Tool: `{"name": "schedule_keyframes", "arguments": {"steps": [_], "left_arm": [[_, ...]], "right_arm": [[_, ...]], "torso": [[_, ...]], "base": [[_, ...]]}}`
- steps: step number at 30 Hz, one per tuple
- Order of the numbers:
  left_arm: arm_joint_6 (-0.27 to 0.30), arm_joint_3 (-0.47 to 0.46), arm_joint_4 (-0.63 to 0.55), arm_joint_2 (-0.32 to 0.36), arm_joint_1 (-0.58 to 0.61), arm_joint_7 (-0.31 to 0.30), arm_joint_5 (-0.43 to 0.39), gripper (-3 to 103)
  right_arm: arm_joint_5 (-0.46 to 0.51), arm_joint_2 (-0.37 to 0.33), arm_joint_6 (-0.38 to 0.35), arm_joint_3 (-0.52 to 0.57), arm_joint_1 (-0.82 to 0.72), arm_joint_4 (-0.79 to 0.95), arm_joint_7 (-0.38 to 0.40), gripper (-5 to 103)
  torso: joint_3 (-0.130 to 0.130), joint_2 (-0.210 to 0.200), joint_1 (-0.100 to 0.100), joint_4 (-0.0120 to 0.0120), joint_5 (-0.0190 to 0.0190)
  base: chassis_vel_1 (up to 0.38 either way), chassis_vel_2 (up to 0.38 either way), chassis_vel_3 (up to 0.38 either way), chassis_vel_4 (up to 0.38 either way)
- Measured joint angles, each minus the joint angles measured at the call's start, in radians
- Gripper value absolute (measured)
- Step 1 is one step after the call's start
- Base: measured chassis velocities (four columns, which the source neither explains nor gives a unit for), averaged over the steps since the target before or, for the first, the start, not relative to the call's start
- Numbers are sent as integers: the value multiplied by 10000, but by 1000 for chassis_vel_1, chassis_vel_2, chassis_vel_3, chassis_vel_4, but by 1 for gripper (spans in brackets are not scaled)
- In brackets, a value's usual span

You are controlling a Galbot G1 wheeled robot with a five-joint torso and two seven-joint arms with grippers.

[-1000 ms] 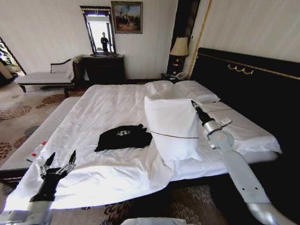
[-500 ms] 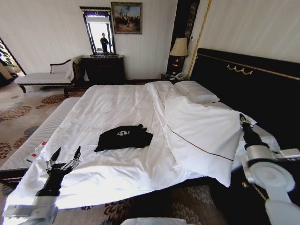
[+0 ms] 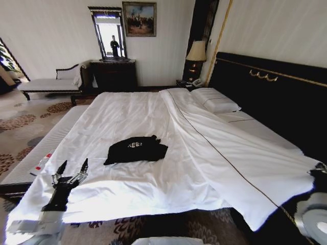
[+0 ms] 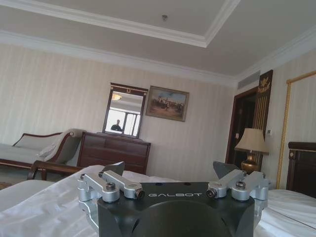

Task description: Fold the clothes on the bed.

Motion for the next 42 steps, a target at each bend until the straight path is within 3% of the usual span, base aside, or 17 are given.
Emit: {"name": "schedule_keyframes", "arguments": {"steps": [5,9,15,17,19,21,23,25,27,29,31,32,33,35,37,39,42], "left_arm": [[17,38,7,-13,-16,-8,55,100],[20,26,-15,-10,52,-12,102,100],[20,-20,-95,-13,125,-13,148,100],[20,-19,-115,-47,148,-14,221,100],[19,-5,-129,-95,170,-14,287,100],[17,-2,-133,-126,185,-13,320,100],[6,-1,-137,-162,218,-13,361,100],[-15,-9,-145,-202,258,-13,403,100],[-20,-9,-146,-222,269,-13,432,100],[-21,0,-151,-267,269,-13,505,100],[-4,33,-164,-326,246,-22,609,100],[18,38,-176,-346,233,-38,640,100],[18,38,-176,-346,233,-38,640,100],[53,35,-214,-365,226,-64,657,100],[70,-28,-262,-371,232,-87,661,100],[70,-43,-272,-375,239,-89,662,100],[44,-79,-317,-434,344,-90,697,100]], "right_arm": [[-294,139,185,-476,3,-1114,337,0],[-977,70,645,-1346,605,-2881,88,0],[-770,-23,719,-2225,1403,-4097,82,0],[-720,20,659,-2540,1673,-4354,161,-3],[-826,76,573,-2699,1814,-4445,254,7],[-865,83,509,-2713,1812,-4426,290,7],[-862,85,339,-2658,1701,-4211,403,17],[-723,60,-12,-2367,1355,-3541,699,27],[-629,32,-264,-2154,1172,-3074,856,27],[-655,-39,-696,-1788,889,-2249,1096,38],[-1679,-134,-1027,-1337,522,-1242,916,49],[-2202,-176,-1056,-1149,395,-897,677,49],[-2202,-176,-1056,-1149,395,-897,677,49],[-2656,-273,-1133,-857,269,-322,442,60],[-2439,-428,-1499,-534,288,497,577,71],[-2330,-456,-1622,-467,306,685,666,71],[-1921,-529,-2163,-256,387,1576,1048,87]], "torso": [[-1,0,0,1,-3],[-1,0,0,-18,-2],[-2,2,-3,-26,-5],[-2,1,-3,-17,-6],[-1,1,-3,-11,-3],[-1,1,-2,-11,-5],[-1,1,-2,-12,-2],[-1,1,-3,-13,-2],[-1,1,-3,-13,-1],[-2,2,-3,-13,-5],[-2,2,-3,-10,-5],[-2,1,-3,-12,-6],[-2,1,-3,-12,-6],[-1,2,-3,-14,-6],[-2,2,-3,-11,-5],[-2,2,-3,-10,-5],[-1,2,-2,-10,-6]], "base": [[0,0,0,0],[0,0,0,0],[0,0,0,0],[0,0,0,0],[0,0,0,0],[0,0,0,0],[0,0,0,0],[0,0,0,0],[0,0,0,0],[0,0,0,0],[0,0,0,0],[0,0,0,0],[0,0,0,0],[0,0,0,0],[0,0,0,0],[0,0,0,0],[0,0,0,0]]}}
